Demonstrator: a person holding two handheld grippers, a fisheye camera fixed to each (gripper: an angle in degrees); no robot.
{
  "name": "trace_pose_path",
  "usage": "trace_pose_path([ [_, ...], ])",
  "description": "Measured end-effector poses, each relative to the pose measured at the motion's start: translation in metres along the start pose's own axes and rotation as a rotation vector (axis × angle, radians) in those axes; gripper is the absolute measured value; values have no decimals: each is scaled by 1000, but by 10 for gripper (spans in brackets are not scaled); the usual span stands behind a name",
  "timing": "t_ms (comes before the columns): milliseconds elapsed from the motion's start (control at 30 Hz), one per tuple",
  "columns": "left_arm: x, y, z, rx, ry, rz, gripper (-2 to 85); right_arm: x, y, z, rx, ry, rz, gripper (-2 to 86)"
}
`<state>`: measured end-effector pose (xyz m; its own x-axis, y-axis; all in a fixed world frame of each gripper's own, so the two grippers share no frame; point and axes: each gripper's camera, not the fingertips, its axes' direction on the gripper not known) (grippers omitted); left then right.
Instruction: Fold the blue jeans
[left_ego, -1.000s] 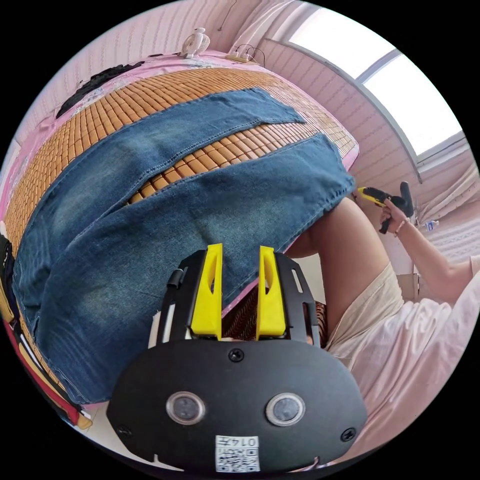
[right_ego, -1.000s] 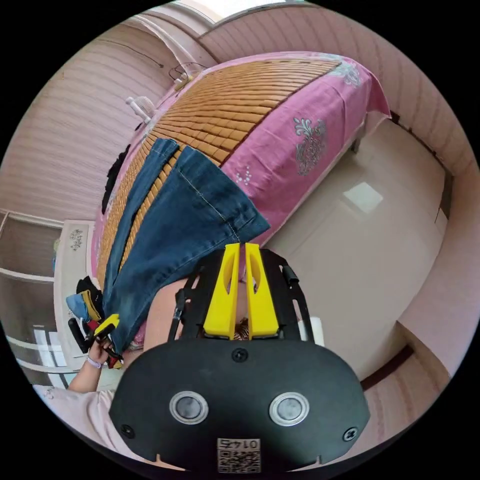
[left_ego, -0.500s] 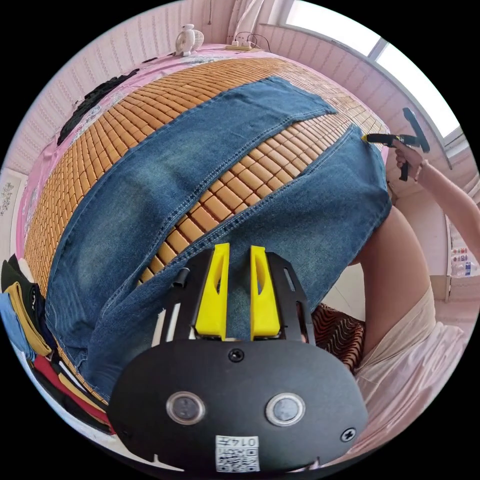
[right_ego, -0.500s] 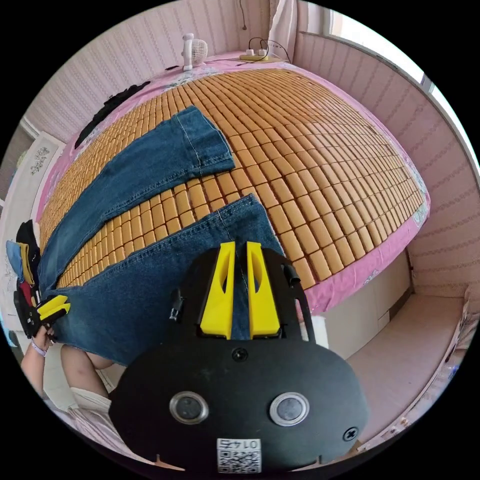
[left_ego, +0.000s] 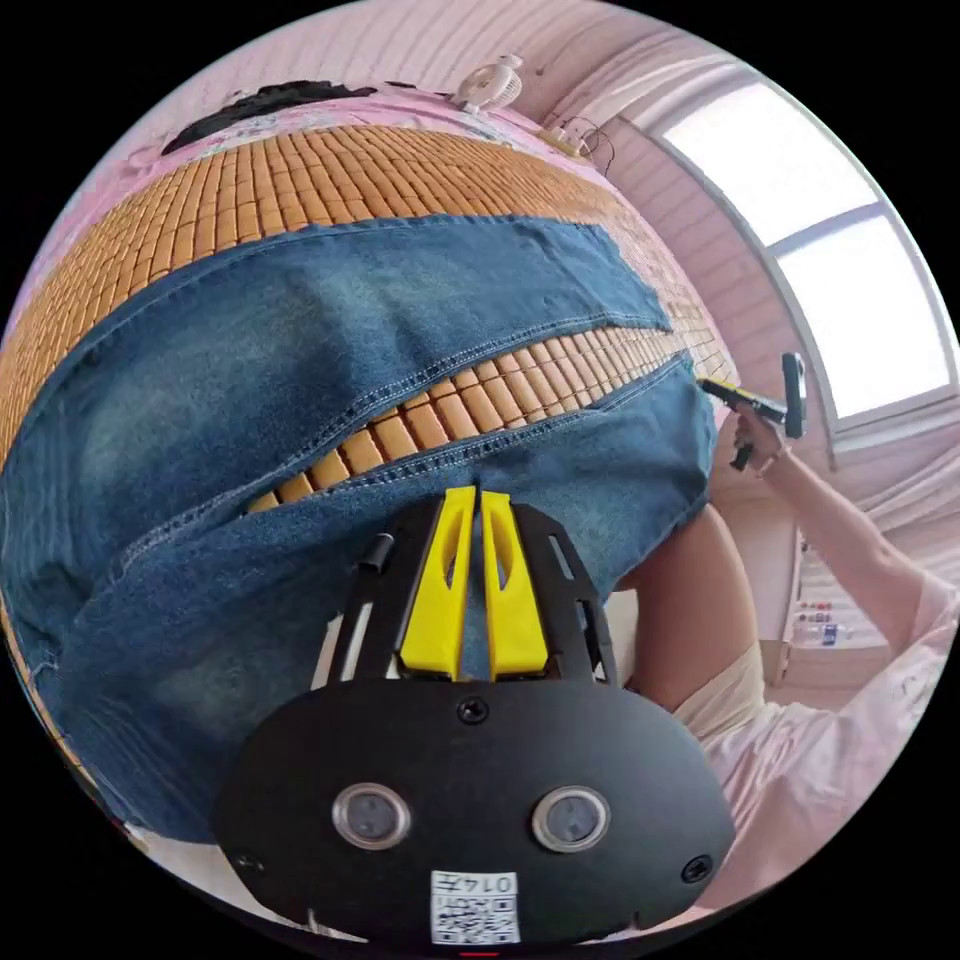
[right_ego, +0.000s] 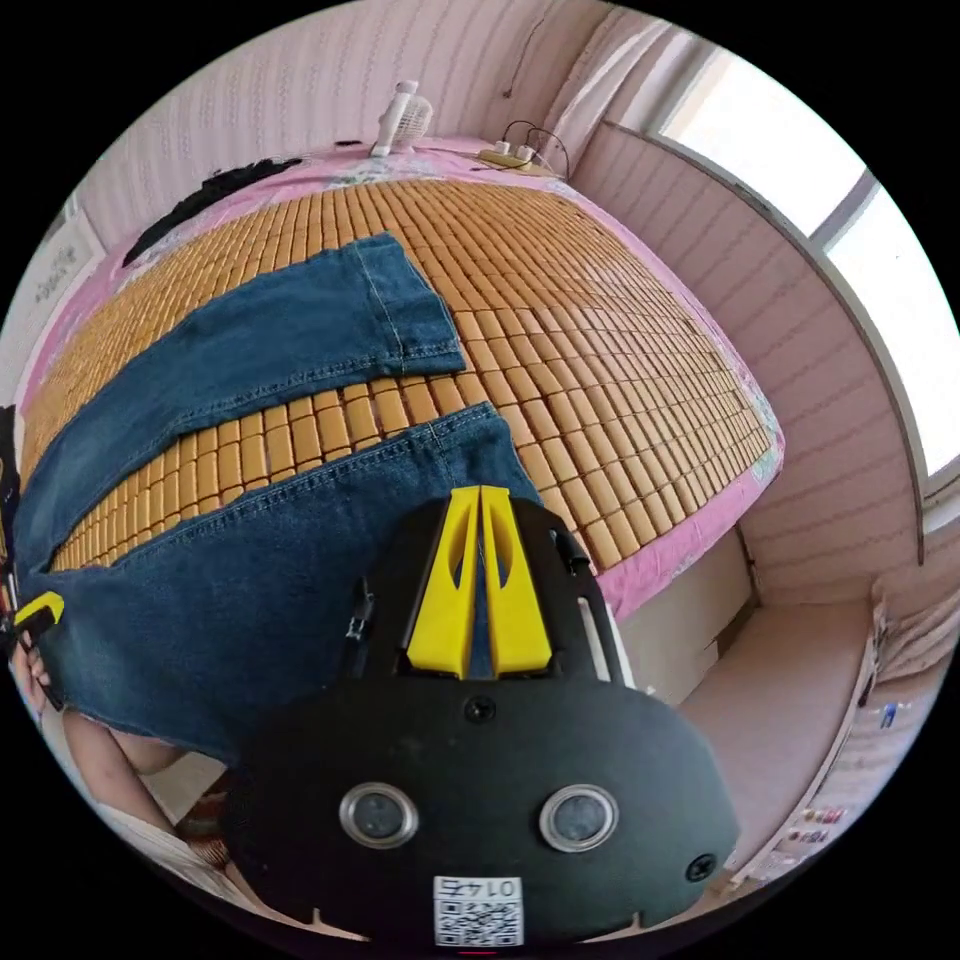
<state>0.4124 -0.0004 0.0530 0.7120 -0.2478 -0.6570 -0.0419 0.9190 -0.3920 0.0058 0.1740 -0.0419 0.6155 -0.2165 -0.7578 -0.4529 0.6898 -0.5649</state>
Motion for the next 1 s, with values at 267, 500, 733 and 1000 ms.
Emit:
trace_pose_path([
  [267,-64,165,-152,323,-23,-217,-9,91,197,-75,47,-177,224,-5],
  [500,-151,348,-252,554,-101,-669,-2,97,220,-61,-71,-264,215,37],
  [733,-191,445,-290,754,-151,-940,88,124,200,-48,-68,-420,374,80],
  [1000,-229,452,-317,733,-233,-1005,82,147,186,-22,-152,-421,475,98],
])
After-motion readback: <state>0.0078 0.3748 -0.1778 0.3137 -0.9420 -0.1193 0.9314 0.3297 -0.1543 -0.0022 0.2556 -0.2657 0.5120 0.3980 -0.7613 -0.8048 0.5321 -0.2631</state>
